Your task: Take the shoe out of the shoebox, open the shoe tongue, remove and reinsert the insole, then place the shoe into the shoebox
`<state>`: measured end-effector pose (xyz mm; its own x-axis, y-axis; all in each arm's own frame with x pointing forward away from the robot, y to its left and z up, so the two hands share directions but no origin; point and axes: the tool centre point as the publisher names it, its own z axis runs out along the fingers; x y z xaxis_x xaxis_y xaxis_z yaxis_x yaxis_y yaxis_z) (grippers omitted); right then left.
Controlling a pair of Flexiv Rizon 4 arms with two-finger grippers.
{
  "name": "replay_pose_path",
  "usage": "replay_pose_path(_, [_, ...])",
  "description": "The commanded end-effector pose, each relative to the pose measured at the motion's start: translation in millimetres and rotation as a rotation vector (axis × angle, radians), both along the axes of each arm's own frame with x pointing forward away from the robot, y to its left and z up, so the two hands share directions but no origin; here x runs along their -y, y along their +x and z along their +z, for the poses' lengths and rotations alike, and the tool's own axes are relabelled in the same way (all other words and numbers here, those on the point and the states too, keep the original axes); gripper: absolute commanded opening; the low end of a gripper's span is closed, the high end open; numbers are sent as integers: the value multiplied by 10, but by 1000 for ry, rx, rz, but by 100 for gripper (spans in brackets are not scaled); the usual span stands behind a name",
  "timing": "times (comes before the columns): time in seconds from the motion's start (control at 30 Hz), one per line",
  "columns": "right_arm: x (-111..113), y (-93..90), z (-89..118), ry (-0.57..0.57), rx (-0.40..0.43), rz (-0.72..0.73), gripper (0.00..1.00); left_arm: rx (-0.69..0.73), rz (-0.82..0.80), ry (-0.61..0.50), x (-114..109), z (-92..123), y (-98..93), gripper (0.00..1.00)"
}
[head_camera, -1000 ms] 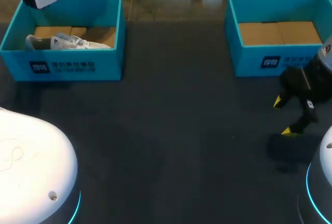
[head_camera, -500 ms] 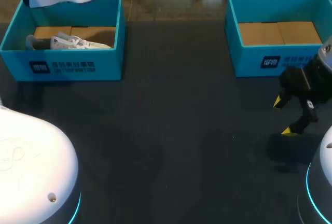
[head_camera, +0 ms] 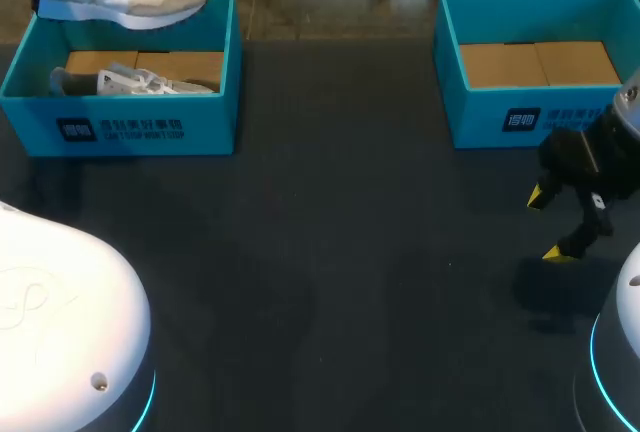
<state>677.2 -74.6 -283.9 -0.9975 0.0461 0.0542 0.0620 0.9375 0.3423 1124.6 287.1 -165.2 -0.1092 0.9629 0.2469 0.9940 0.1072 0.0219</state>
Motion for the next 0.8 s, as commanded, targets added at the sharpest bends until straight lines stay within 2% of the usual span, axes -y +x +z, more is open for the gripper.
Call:
replay_pose_path(0.03, [-4, -1, -10, -2, 1, 0, 100, 20, 25, 31, 7, -117, 94, 0])
replay_pose_path(0.27, [-4, -1, -10, -2, 1, 0, 100, 33, 35, 54, -90, -366, 231, 0])
replay_pose_path(0.43, [-4, -1, -10, -2, 1, 0, 100, 17, 25, 61, -190, -561, 263, 0])
replay_pose_path(0.8, [-4, -1, -10, -2, 1, 0, 100, -15, -3, 68, -289, -718, 260, 0])
